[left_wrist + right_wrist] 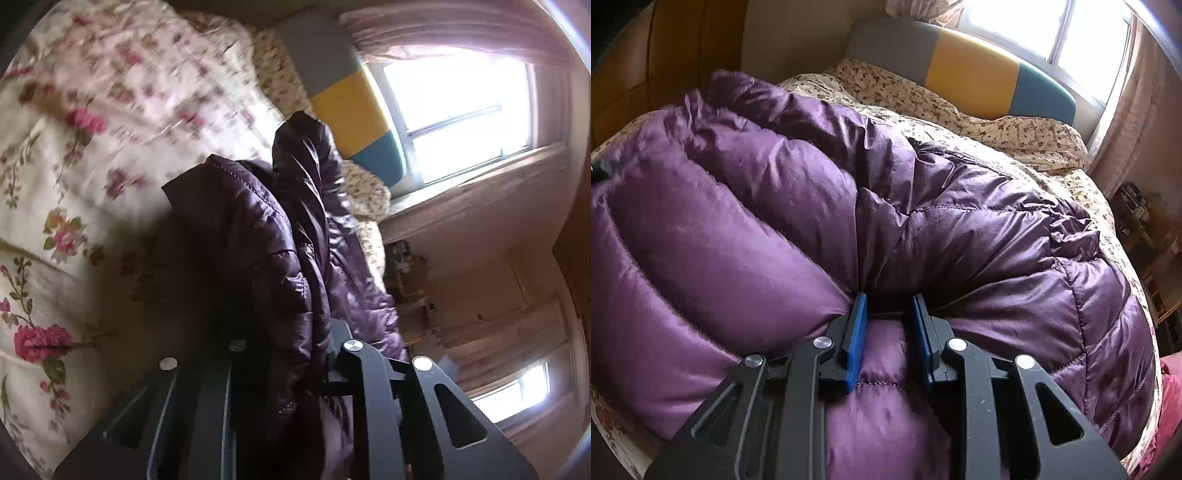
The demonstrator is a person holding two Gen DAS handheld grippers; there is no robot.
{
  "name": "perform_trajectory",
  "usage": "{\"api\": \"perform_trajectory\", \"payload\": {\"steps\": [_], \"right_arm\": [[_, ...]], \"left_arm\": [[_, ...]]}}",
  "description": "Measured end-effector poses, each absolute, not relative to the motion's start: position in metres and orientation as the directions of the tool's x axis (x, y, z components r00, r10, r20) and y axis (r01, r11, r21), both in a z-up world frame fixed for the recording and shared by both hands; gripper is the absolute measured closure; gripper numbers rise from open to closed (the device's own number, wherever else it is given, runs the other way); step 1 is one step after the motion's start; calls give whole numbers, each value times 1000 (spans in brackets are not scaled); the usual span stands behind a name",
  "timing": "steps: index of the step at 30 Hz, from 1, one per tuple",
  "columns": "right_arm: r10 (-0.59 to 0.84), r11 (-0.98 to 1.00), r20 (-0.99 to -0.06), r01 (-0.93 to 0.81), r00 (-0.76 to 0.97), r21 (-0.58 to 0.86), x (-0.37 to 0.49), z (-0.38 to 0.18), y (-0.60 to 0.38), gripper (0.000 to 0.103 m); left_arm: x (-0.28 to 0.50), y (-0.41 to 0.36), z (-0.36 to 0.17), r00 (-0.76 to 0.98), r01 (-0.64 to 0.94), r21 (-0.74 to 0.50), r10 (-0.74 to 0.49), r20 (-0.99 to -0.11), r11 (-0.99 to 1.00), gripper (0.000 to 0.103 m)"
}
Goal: Fold large clothes
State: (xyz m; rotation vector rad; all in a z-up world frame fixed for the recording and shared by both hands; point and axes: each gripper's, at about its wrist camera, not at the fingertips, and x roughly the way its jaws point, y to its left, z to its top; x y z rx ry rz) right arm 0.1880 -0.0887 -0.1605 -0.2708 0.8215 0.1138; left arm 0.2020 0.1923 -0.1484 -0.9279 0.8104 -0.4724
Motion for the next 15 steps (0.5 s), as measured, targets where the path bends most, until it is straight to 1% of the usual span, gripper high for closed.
{"api": "perform_trajectory", "payload": {"steps": [4, 7, 10, 13, 14, 15], "right_arm": [[-15, 954, -734, -211, 679, -215, 187, -160, -86, 79], [-38, 939, -732, -226, 680, -259, 187, -160, -81, 79], [-56, 919, -738, -255, 672, -301, 188, -158, -77, 80], [-50, 912, -753, -278, 656, -303, 189, -152, -81, 79], [-49, 910, -754, -282, 655, -304, 187, -148, -83, 76], [-47, 910, -753, -281, 657, -303, 185, -144, -85, 67]], "left_arm": [[197, 178, -114, 628, 81, -819, -667, -401, 568, 88], [193, 162, -89, 630, 120, -795, -664, -403, 595, 88], [194, 147, -69, 628, 143, -773, -660, -412, 618, 88], [193, 137, -55, 630, 155, -753, -651, -423, 639, 88], [191, 134, -51, 630, 158, -750, -650, -425, 642, 88], [190, 128, -44, 631, 162, -742, -646, -428, 650, 88]]}}
